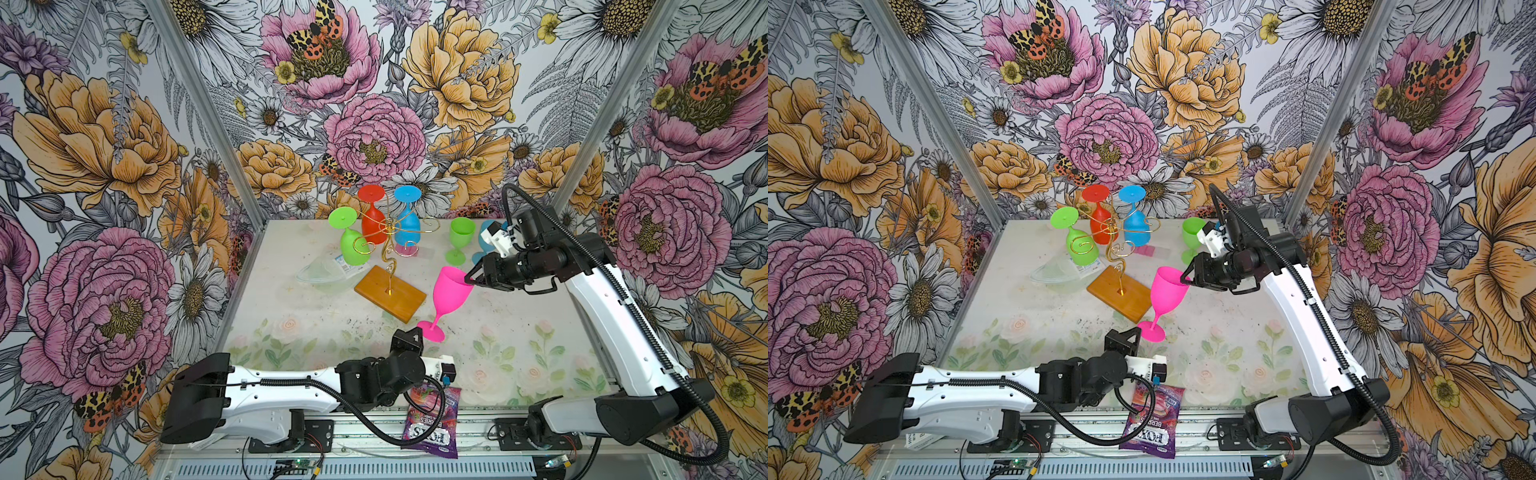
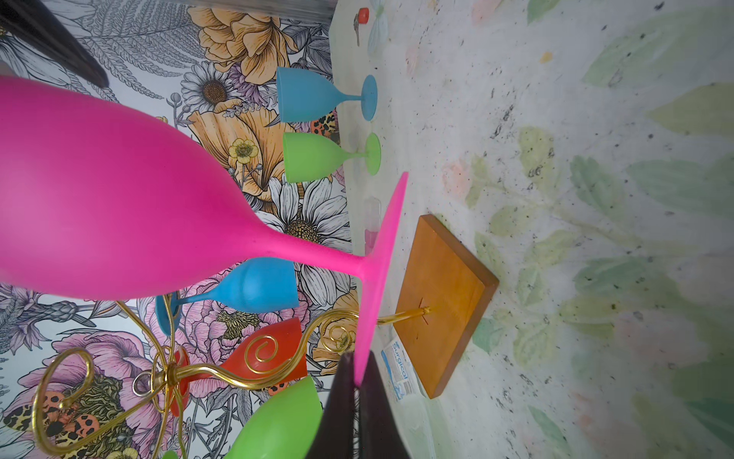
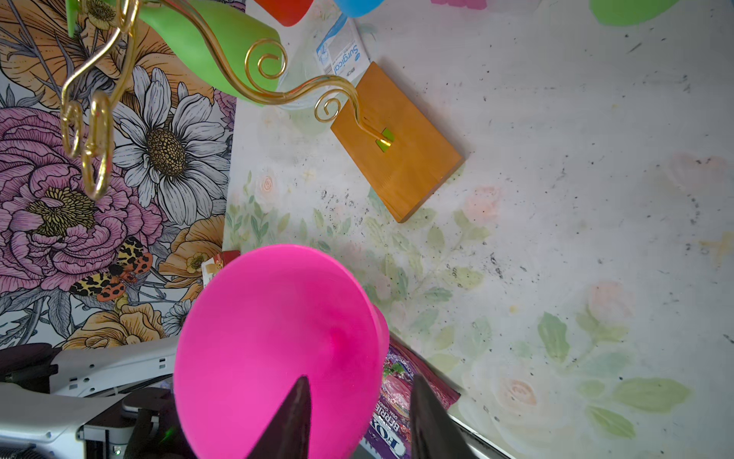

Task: Take the wine glass off the wine glass rack
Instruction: Pick up the wine glass from the wine glass rack.

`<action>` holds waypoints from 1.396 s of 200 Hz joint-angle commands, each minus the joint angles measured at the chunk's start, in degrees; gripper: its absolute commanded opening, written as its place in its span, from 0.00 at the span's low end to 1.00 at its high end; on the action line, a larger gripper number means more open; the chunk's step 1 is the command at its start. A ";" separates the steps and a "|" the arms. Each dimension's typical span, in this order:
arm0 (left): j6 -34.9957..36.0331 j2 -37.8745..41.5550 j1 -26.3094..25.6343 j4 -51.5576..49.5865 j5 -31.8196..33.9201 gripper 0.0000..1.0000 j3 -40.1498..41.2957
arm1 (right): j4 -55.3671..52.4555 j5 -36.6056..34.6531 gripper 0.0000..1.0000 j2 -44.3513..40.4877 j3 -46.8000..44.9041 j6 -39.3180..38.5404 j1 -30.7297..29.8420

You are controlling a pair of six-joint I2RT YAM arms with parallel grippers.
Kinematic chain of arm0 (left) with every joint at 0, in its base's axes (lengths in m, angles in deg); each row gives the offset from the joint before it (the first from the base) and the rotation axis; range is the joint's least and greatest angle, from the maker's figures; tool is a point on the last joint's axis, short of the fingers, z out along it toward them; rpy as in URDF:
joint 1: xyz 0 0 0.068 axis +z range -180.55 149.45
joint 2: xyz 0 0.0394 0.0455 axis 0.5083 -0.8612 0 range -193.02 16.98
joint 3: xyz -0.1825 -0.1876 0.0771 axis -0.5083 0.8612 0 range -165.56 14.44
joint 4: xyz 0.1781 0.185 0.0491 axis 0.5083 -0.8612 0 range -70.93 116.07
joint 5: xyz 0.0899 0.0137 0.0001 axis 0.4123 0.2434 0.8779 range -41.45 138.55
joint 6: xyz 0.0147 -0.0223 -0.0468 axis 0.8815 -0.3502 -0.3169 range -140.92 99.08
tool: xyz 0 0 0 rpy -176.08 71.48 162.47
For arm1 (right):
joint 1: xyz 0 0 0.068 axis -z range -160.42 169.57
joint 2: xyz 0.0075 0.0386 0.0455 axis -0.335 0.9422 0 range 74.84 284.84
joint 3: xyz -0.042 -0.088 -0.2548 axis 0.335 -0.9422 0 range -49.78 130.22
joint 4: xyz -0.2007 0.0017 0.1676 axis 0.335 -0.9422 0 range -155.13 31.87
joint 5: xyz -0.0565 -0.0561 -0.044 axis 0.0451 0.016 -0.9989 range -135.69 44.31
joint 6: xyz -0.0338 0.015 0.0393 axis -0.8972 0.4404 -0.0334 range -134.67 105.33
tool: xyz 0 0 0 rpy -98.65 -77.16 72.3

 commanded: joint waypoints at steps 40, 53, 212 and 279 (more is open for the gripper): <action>4.22 -1.14 -0.29 5.62 2.97 0.00 1.51 | -0.27 0.84 0.32 0.86 -2.10 -0.58 -0.39; 4.80 -1.26 -0.31 6.35 3.30 0.00 1.79 | -0.23 1.00 0.30 0.78 -2.53 -0.59 -0.42; -0.51 -1.40 -0.64 6.40 2.86 0.24 1.34 | 0.55 -1.85 0.00 0.39 -2.61 -1.25 0.52; -10.45 1.29 -1.18 1.85 0.11 0.57 0.00 | 3.30 -6.03 0.00 -0.69 -1.63 -1.87 5.42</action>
